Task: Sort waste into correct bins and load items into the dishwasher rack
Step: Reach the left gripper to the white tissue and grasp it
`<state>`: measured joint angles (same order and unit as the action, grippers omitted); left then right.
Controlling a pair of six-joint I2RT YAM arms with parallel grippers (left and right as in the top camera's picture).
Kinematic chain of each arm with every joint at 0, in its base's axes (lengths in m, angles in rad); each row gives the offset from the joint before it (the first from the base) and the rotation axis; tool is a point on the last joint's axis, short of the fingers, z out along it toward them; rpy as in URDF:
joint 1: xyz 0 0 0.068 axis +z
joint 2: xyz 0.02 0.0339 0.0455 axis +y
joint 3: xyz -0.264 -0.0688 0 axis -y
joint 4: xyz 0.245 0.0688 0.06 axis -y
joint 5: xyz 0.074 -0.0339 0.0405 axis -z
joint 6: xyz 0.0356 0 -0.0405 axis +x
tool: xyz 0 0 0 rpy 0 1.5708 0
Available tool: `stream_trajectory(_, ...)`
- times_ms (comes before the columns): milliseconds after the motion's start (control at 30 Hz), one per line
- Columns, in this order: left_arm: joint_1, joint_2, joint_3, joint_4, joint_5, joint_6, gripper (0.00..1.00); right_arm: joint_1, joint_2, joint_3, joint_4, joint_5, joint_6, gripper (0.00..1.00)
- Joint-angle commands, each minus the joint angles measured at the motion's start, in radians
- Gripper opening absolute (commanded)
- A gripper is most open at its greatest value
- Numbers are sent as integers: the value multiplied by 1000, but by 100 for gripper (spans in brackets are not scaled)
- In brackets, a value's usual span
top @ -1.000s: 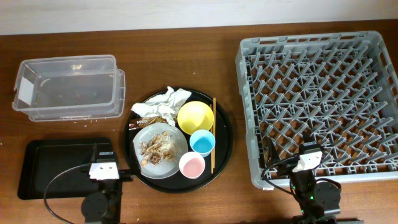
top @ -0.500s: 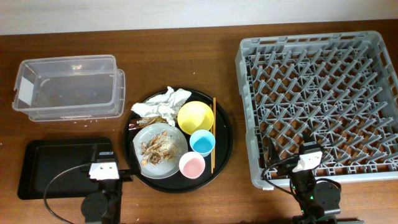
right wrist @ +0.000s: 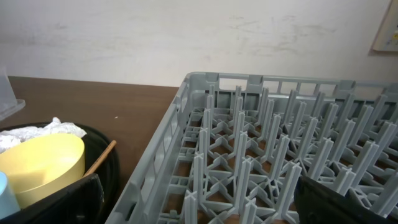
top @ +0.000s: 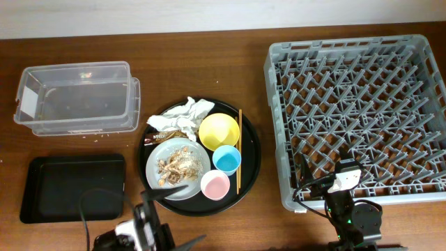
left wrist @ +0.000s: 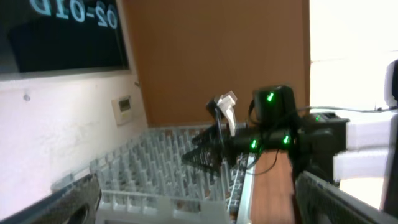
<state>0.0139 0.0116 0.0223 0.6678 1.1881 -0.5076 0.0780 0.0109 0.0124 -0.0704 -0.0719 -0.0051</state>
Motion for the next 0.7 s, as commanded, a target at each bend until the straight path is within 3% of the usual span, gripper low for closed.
stream_trajectory(0,2,-1,29,-55,-151,-40,99,-7,-6,-7,-2,5,-6,99)
stream_trajectory(133,2,95,195,-384,-308,274,99,-7,-6,-7,-2,5,-6,99)
stream_trajectory(167,2,156,285,-535,-482,331,99,-7,-6,-7,-2,4,-6,99)
stream_trajectory(200,2,264,438,-780,-758,330,100,-7,-6,-7,-2,4,-6,99)
stream_trajectory(233,2,359,550,-910,-858,331,99,-7,-6,-7,-2,4,-6,99)
stream_trajectory(267,2,481,684,-1022,-839,349,99,-7,-6,-7,-2,5,-6,99)
stream_trajectory(300,2,585,790,-1080,-662,345,99,-7,-6,-7,-2,4,-6,99)
stream_trajectory(367,2,681,831,-1109,-491,345,99,-7,-6,-7,-2,4,-6,99)
stream_trajectory(467,-2,889,953,-1287,-522,344,99,-7,-6,-7,-2,4,-6,99)
stream_trajectory(500,-36,1082,1173,-1504,-583,410,99,-7,-6,-7,-2,5,-6,99)
stream_trajectory(567,-120,1347,1542,-1813,-776,427,99,-7,-6,-7,-2,5,-6,99)
stream_trajectory(600,-147,1462,1693,-1898,-782,427,99,-7,-6,-7,-2,4,-6,99)
stream_trajectory(667,-172,1531,1708,-1910,-786,423,99,-7,-6,-7,-2,4,-6,99)
